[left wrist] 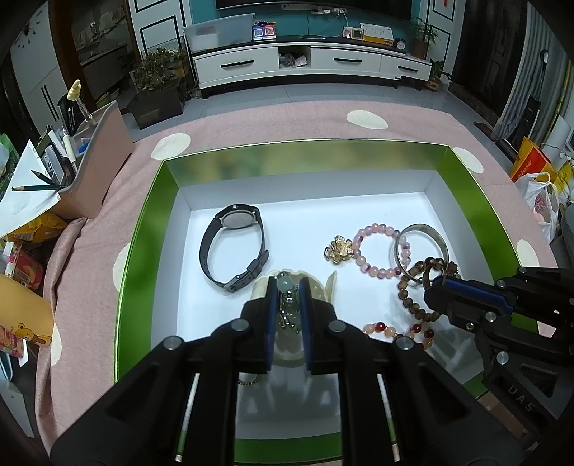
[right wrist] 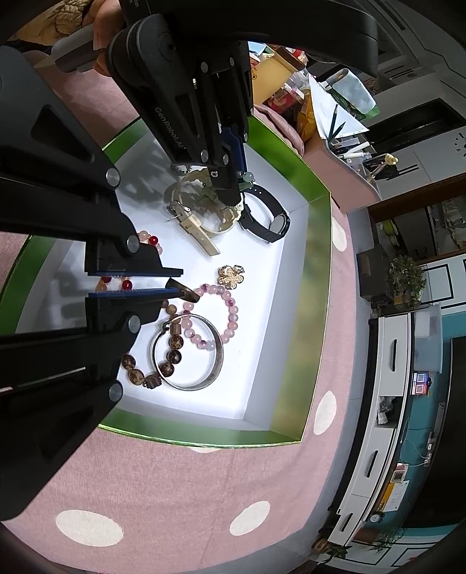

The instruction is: Organize jewelry

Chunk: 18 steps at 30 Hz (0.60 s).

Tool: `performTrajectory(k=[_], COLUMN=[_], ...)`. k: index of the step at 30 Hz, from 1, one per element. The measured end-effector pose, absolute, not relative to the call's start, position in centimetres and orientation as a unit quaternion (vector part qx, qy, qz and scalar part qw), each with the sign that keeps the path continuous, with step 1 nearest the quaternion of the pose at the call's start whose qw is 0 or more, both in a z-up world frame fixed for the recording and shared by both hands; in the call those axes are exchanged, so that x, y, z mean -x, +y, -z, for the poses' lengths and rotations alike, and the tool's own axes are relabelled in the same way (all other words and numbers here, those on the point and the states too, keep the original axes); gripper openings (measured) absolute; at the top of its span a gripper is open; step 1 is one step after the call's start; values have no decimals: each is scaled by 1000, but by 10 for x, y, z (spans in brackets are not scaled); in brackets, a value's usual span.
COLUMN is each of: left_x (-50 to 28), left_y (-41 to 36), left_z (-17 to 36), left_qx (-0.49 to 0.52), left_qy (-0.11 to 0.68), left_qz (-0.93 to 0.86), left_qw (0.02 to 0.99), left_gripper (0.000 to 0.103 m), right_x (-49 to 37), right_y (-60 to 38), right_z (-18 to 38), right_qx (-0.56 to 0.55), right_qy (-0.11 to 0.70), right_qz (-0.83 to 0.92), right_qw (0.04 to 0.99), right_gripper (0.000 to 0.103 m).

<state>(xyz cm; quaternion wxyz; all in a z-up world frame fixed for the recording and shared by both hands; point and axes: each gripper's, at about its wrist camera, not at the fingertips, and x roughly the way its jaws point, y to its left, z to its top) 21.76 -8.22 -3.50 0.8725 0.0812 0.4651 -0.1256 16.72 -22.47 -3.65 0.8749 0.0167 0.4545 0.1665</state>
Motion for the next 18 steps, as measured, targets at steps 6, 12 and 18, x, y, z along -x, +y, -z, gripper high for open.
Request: performTrajectory(k=[6, 12, 18], left_x=[-218, -219, -218], left_y=[-85, -86, -87], left_z=[34, 33, 33], left_qx=[-92, -93, -97], left_qy=[470, 469, 468], left_qz=[124, 122, 120], left_qw=[869, 870, 870], left_gripper=[12, 12, 12], right_x=[-169, -169, -169], right_y=[-224, -224, -224], right_z=[38, 38, 38], right_qx=[-17, -19, -15], right_qy=[460, 460, 461], right_qz=[-165, -165, -162], right_qw=[873, 872, 872], right_gripper=[5, 5, 5])
